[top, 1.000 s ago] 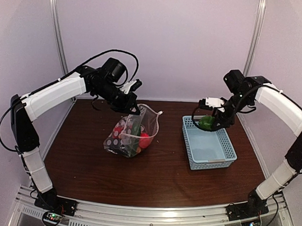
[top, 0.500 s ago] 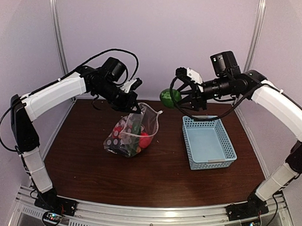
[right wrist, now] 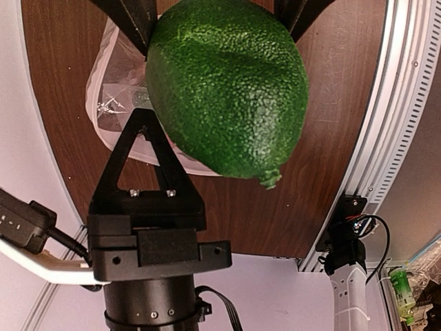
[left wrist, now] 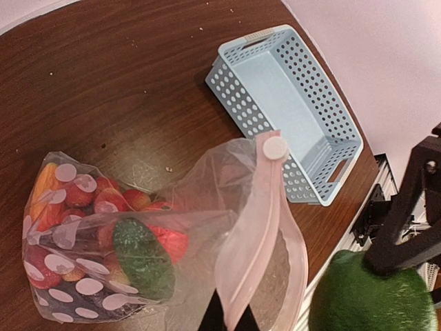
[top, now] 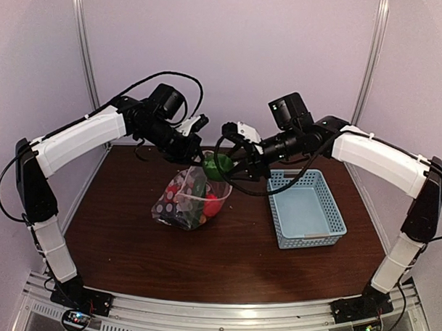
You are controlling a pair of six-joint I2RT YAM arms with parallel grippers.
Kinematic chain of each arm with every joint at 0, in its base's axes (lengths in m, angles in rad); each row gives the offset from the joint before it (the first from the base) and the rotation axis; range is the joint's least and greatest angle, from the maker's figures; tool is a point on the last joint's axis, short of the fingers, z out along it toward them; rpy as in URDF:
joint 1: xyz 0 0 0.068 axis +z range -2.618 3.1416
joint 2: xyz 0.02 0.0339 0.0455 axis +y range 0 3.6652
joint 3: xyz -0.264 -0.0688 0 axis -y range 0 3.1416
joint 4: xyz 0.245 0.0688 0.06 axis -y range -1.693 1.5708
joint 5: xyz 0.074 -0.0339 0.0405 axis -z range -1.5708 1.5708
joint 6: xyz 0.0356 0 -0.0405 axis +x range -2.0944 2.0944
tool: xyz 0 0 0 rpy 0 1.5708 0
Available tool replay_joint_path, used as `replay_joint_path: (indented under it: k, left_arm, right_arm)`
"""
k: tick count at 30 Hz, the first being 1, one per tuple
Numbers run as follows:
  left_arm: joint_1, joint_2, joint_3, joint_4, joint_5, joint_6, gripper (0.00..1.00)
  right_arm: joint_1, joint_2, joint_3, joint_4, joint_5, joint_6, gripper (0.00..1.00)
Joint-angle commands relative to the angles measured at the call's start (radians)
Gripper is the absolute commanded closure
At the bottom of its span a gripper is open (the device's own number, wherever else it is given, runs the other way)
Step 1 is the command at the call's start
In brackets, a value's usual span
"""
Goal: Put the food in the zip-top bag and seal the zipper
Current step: Place the fake fruit in the zipper food storage bag, then pass from the left arm to the right
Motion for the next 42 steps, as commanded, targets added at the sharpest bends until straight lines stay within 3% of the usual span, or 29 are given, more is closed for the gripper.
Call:
replay_joint_path:
  k: [1,4,6,7,8,12,19,23,27,32,37,42]
  left_arm:
    - [-0.003,-0.028,0.016,0.042,0.012,0.004,1.00]
    - [-0.003,-0.032,0.019,0.043,0.017,0.007,1.00]
    - [-0.003,-0.032,0.020,0.043,0.020,0.005,1.00]
    - [-0.003,-0.030,0.022,0.042,0.022,0.005,1.00]
    - [-0.003,-0.029,0.021,0.041,0.023,0.005,1.00]
    - [-0.003,-0.027,0.021,0.042,0.020,0.011,1.00]
    - [-0.003,-0.021,0.017,0.041,0.034,0.049,1.00]
    - [-0.003,-0.016,0.020,0.037,0.079,0.076,1.00]
    - [-0.027,-0.025,0.060,0.010,0.175,0.152,1.00]
    - [-0.161,-0.019,0.150,-0.098,0.293,0.339,1.00]
    - [-0.168,0.007,0.121,-0.132,0.109,0.357,1.00]
    - [-0.167,0.030,0.142,-0.162,0.077,0.364,1.00]
  right_arm:
    - [0.008,0.047,-0.040,0.047,0.013,-0.022,0.49]
    - [0.013,0.091,-0.041,0.047,0.070,-0.025,0.45]
    - [0.017,0.120,-0.024,0.040,0.126,-0.010,0.37]
    - [0.017,0.133,-0.004,0.027,0.137,0.007,0.06]
    - [0.016,0.143,0.031,-0.007,0.135,0.016,0.01]
    - [0.013,0.102,0.110,-0.128,0.099,0.021,0.00]
    - [-0.090,-0.130,-0.084,0.006,0.108,0.074,0.00]
    - [-0.170,-0.125,-0.123,-0.073,0.054,-0.026,0.00]
    - [-0.223,-0.106,-0.109,-0.187,-0.002,-0.117,0.12]
    - [-0.220,-0.105,-0.122,-0.211,0.019,-0.135,0.29]
    - [-0.186,-0.092,-0.140,-0.288,-0.041,-0.236,0.40]
    - [-0.148,-0.127,-0.203,-0.327,-0.075,-0.291,0.53]
